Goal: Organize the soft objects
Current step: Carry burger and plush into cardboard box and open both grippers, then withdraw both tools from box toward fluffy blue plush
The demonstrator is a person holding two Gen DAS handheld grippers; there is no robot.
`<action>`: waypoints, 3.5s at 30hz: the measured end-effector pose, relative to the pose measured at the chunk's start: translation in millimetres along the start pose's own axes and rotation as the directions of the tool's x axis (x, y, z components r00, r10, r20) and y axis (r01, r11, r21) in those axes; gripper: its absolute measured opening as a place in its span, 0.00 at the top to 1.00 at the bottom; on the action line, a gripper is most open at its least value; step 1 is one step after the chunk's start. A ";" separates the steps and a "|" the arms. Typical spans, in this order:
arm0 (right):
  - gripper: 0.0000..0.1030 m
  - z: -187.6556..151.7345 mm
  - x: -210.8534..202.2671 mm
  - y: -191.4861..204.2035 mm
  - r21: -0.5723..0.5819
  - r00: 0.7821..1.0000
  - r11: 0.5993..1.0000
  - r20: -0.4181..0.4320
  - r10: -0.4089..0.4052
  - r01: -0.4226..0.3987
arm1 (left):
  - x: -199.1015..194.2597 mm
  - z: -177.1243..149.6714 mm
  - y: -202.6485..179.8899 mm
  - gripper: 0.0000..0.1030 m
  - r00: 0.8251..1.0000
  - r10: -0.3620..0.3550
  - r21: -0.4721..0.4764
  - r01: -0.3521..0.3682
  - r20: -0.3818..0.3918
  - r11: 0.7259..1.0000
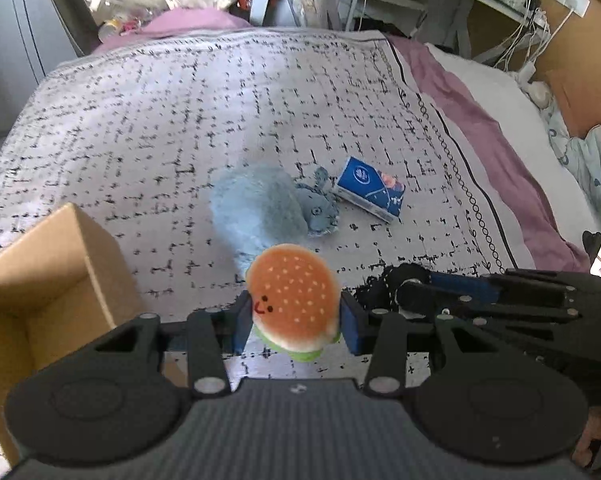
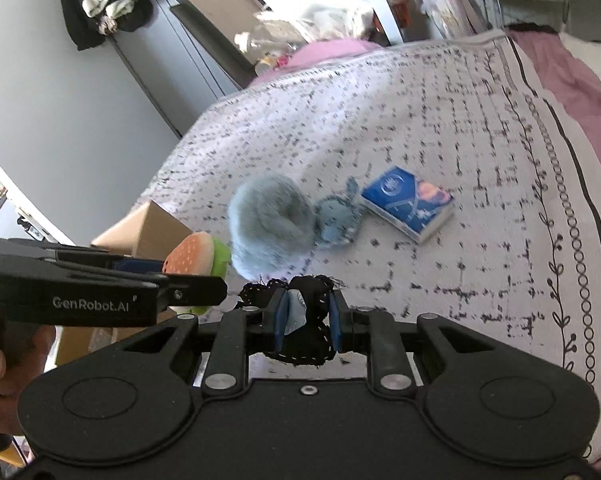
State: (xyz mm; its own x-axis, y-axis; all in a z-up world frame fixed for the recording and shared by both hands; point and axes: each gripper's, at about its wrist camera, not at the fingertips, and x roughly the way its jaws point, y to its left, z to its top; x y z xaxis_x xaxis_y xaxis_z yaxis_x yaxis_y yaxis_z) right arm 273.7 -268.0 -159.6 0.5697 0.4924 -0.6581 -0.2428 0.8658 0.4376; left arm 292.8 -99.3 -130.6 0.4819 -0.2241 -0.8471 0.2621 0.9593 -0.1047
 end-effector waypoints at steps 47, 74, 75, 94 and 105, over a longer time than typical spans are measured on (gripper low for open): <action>0.79 35.6 15.5 173.8 -0.248 0.999 0.968 0.034 0.037 -0.028 | -77.5 -68.9 183.2 0.53 0.982 0.074 -0.292 -0.020 0.174 0.956; 0.41 16.0 16.5 173.1 -0.212 1.000 0.977 0.013 0.023 -0.020 | -96.5 -80.1 186.1 0.17 0.976 0.130 -0.336 -0.065 0.174 0.940; 0.39 14.9 13.5 170.2 -0.213 1.000 0.977 0.019 0.019 -0.015 | -96.9 -79.0 184.0 0.16 0.976 0.133 -0.334 -0.068 0.173 0.940; 0.00 9.6 -24.2 107.7 -0.205 0.997 0.979 0.076 0.009 0.007 | -100.3 -55.4 120.4 0.00 0.974 0.124 -0.264 -0.071 0.191 0.962; 0.00 3.8 -30.6 69.1 -0.184 0.997 0.983 0.078 0.003 0.011 | -95.7 -40.7 90.0 0.00 0.973 0.119 -0.220 -0.074 0.199 0.973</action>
State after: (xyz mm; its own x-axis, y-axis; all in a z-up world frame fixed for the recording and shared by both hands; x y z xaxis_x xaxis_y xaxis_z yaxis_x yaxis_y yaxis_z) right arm 242.5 -223.5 -106.8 0.6280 0.4867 -0.6072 -0.3768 0.8729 0.3099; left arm 236.2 15.5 -80.1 0.6665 -0.1378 -0.7326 0.0351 0.9875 -0.1539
